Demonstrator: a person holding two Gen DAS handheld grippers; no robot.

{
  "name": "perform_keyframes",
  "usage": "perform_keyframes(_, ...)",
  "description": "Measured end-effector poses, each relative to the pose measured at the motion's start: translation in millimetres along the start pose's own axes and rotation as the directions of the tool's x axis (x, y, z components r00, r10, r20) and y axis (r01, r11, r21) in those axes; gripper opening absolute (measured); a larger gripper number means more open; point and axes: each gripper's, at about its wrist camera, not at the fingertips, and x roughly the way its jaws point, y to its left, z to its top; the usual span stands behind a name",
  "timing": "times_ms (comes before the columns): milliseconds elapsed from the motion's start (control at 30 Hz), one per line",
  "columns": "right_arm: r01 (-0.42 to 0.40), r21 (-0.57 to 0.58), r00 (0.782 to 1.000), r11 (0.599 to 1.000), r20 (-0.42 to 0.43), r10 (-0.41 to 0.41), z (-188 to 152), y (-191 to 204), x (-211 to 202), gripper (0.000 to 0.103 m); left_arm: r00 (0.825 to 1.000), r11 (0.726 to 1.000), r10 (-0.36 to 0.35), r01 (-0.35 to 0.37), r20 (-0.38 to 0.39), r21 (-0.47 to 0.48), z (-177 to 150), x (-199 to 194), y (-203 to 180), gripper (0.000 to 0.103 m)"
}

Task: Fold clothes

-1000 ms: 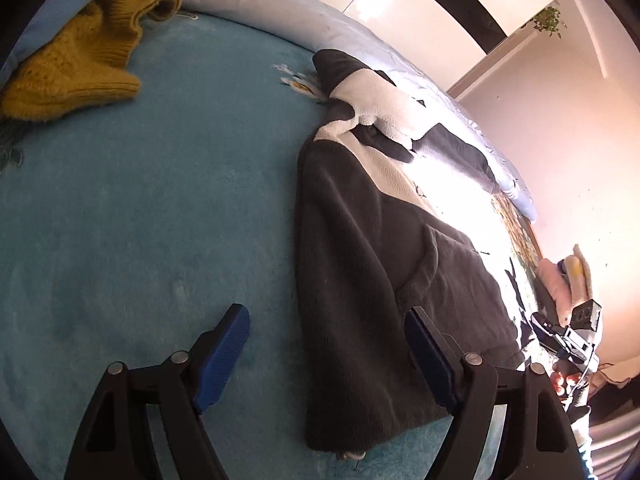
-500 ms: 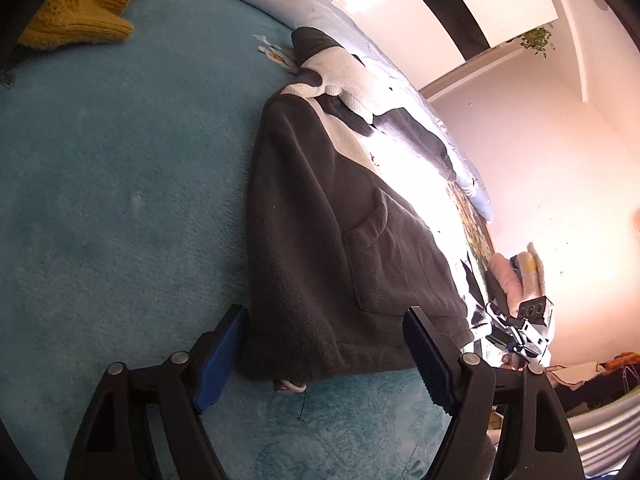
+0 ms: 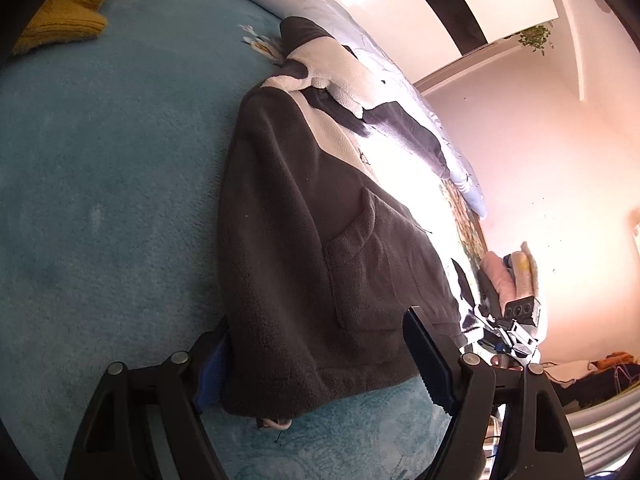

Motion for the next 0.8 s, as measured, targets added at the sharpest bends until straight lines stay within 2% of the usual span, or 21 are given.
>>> perform_keyframes(133,-0.002,0.022,1.0,1.0,-0.002,0.002,-3.7,-0.9,0.8,0.043,1.0,1.0,-0.004,0.004,-0.005,-0.009,5.1,4.1,0.6,0.081)
perform_keyframes(233,0.02,0.028,1.0,0.999,-0.008,-0.02,1.8,-1.2,7.2,0.029,1.0,1.0,0.011,-0.011,-0.001,-0.02,8.5,5.5,0.1,0.08)
perform_keyframes(300,0.029,0.068,1.0,0.997,-0.008,-0.028,4.1,-7.1,9.1,0.015,1.0,0.999,0.024,-0.024,0.008,-0.038,8.7,3.9,3.2,0.069)
perform_keyframes(333,0.021,0.087,1.0,0.996,-0.003,-0.021,4.0,-10.0,8.1,0.015,0.999,0.998,0.037,-0.036,0.015,-0.06,8.2,2.1,8.1,0.049)
perform_keyframes(367,0.017,0.091,1.0,0.996,0.003,-0.018,3.1,-10.6,6.8,0.014,0.998,0.995,0.06,-0.058,0.018,-0.085,7.4,0.4,13.8,0.024)
perform_keyframes(400,0.024,0.088,1.0,0.996,0.007,-0.025,1.9,-9.5,5.8,0.013,0.997,0.991,0.08,-0.078,0.019,-0.113,5.9,-1.5,19.3,0.017)
perform_keyframes(500,0.045,0.085,0.999,0.995,0.01,-0.046,-0.1,-4.2,2.8,0.012,0.997,0.983,0.076,-0.068,0.035,-0.17,0.2,-7.8,26.4,0.014)
perform_keyframes(633,0.046,0.085,0.999,0.995,0.016,-0.048,-0.7,6.2,-8.7,0.011,0.994,0.99,0.078,-0.068,0.08,-0.126,-5.3,-24.8,7.2,0.011)
perform_keyframes(800,0.027,0.018,1.0,0.999,0.011,-0.027,-11.9,29.3,-28.0,0.009,0.992,0.993,0.07,-0.06,0.105,-0.1,-18.0,-51.0,-7.2,0.01)
